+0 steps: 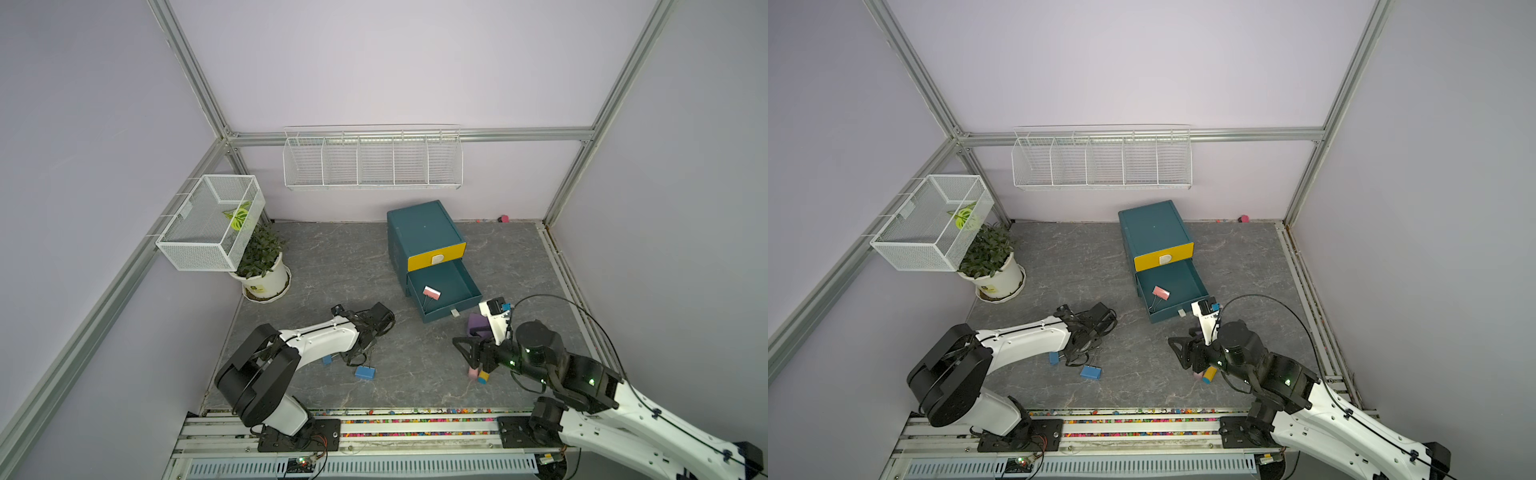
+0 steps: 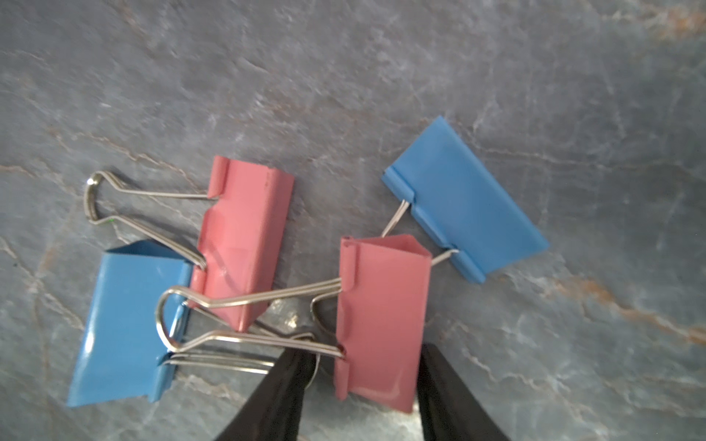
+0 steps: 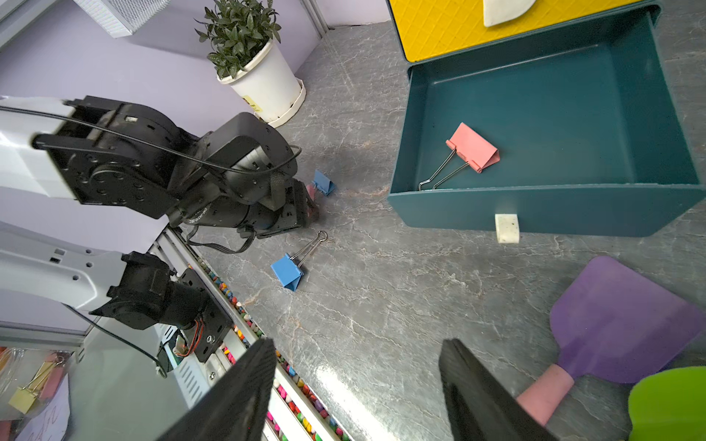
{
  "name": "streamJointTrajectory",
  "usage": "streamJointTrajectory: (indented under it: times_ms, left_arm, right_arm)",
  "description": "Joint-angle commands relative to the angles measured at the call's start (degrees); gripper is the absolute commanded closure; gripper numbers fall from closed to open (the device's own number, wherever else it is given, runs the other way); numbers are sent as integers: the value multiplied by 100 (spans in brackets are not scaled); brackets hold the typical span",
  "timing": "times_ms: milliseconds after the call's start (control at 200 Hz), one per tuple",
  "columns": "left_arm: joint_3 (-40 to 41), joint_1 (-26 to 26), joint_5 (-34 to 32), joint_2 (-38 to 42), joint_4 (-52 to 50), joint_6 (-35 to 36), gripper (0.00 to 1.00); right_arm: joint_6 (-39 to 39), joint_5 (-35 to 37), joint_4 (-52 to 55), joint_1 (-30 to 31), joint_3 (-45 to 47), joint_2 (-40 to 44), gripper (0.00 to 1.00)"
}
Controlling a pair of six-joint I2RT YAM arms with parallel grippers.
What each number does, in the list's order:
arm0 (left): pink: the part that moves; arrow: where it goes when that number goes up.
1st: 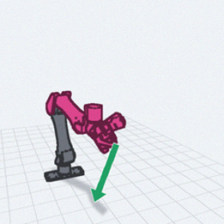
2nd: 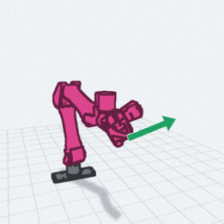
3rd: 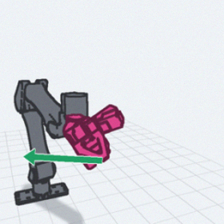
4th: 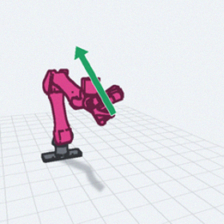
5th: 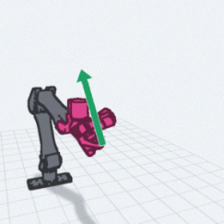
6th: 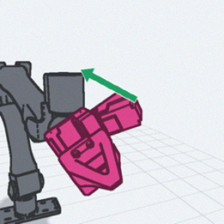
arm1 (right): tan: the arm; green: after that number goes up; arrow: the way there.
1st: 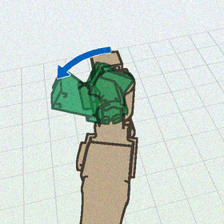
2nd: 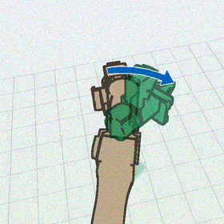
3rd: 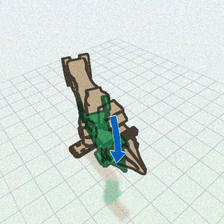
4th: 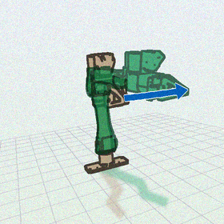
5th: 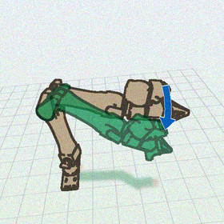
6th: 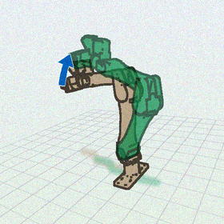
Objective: Put the binder clips in the drawer according to color
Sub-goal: Pick up the binder clip at the center of the board.
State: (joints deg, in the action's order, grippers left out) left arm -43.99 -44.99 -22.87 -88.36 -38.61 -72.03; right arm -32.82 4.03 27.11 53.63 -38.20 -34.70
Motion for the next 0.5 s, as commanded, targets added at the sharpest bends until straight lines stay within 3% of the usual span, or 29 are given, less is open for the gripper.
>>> streamJointTrajectory:
  times_ms: [0,205,495]
  left_arm:
    - [-72,34,-132,-96,50,93,54]
    - [-79,31,-136,-125,134,135,68]
    - [-318,-14,-112,112,-274,99,74]
  right_arm:
    - [-76,18,-99,33,93,42,26]
    - [-82,19,-109,29,100,33,26]
    - [-142,-52,-182,29,170,127,26]
